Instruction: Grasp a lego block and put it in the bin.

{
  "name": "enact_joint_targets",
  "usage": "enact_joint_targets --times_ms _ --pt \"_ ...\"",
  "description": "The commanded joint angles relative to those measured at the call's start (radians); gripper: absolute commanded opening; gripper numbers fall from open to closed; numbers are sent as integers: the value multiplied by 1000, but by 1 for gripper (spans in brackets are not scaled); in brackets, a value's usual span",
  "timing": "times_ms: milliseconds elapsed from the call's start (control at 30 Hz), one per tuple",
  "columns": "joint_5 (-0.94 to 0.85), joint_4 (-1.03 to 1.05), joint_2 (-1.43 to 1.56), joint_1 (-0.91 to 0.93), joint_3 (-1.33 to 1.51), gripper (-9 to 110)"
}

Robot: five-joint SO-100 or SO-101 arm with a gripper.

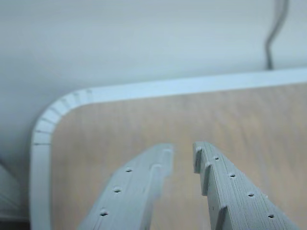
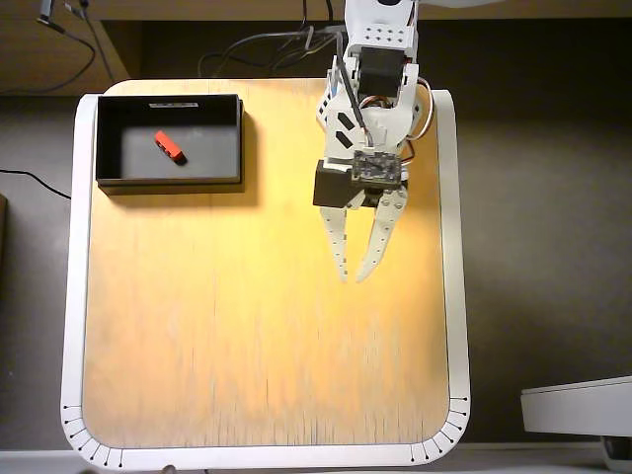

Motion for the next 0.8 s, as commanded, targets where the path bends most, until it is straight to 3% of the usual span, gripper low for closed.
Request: enact_joint_targets --times_ms 0,300,767 --pt "3 2 57 -64 18 0" --pt "-12 9 230 -178 204 0" --pt "-80 11 437 -187 538 0"
